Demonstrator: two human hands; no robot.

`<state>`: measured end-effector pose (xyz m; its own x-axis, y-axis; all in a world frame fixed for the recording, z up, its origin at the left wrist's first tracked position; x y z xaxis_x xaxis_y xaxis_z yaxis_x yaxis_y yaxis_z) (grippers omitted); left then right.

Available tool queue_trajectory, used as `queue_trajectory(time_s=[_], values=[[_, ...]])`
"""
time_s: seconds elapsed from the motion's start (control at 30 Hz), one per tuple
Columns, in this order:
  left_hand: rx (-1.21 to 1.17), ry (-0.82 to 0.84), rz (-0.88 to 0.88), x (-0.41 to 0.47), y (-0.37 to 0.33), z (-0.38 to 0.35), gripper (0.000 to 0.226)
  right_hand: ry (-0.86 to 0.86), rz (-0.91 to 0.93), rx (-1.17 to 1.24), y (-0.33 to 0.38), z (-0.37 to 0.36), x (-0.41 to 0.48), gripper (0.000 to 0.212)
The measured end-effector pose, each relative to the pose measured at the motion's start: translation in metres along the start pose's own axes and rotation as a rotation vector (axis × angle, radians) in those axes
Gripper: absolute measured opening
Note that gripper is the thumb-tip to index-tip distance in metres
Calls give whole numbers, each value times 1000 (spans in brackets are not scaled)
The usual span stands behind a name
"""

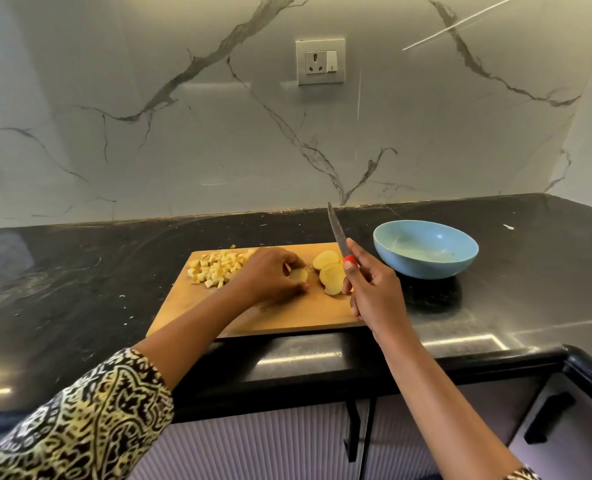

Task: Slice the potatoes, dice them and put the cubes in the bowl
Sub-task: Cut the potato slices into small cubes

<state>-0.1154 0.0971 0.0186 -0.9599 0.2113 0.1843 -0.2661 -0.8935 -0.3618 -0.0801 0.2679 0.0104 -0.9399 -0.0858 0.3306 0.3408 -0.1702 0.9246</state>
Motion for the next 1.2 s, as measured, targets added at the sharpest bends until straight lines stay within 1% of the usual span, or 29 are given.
queue_trajectory(time_s=[0.07, 0.17, 0.23, 0.33, 0.4, 0.47, 0.57, 0.7, 0.8, 0.97, 1.07, 1.2], values=[[2, 6, 16, -12, 12, 7, 50, 44, 25, -150, 5, -5, -5, 41], [-48, 37, 51, -31, 29, 10, 50, 179, 56, -452, 14, -18, -16, 42], [-67, 21, 38, -42, 33, 13, 49, 263, 45, -622, 18, -26, -23, 43], [-5, -28, -76, -52, 26, 18, 38, 346, 72, -811, 30, -33, -27, 42], [83, -13, -166, -55, 20, 15, 31, 372, 109, -899, 37, -36, -27, 42], [156, -8, -242, -57, 15, 12, 29, 386, 152, -967, 42, -39, -25, 41], [187, -2, -297, -59, 15, 10, 33, 403, 197, -1024, 48, -44, -20, 39], [234, 39, -345, -61, 14, 5, 52, 449, 230, -1065, 51, -51, -17, 38], [251, 50, -350, -60, 14, 3, 59, 466, 234, -1104, 50, -55, -14, 39], [245, 57, -403, -60, 9, 4, 63, 535, 217, -1080, 47, -67, -7, 39], [254, 33, -435, -61, 6, 5, 59, 598, 172, -1039, 45, -79, 0, 40], [265, 20, -421, -61, 7, 5, 62, 636, 168, -1043, 47, -68, -12, 39]])
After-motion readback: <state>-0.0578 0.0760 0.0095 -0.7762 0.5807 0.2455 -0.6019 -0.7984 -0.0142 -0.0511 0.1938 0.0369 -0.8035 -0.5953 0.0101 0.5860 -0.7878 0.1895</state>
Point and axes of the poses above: each hand's wrist, its own x-axis towards the middle knuckle, its own z-axis out of the back of the hand, y = z × x, the point moved 10 cm from there along x, towards the middle knuckle, and after that the axes turned 3 degrees about y, right-handed, at the moved point
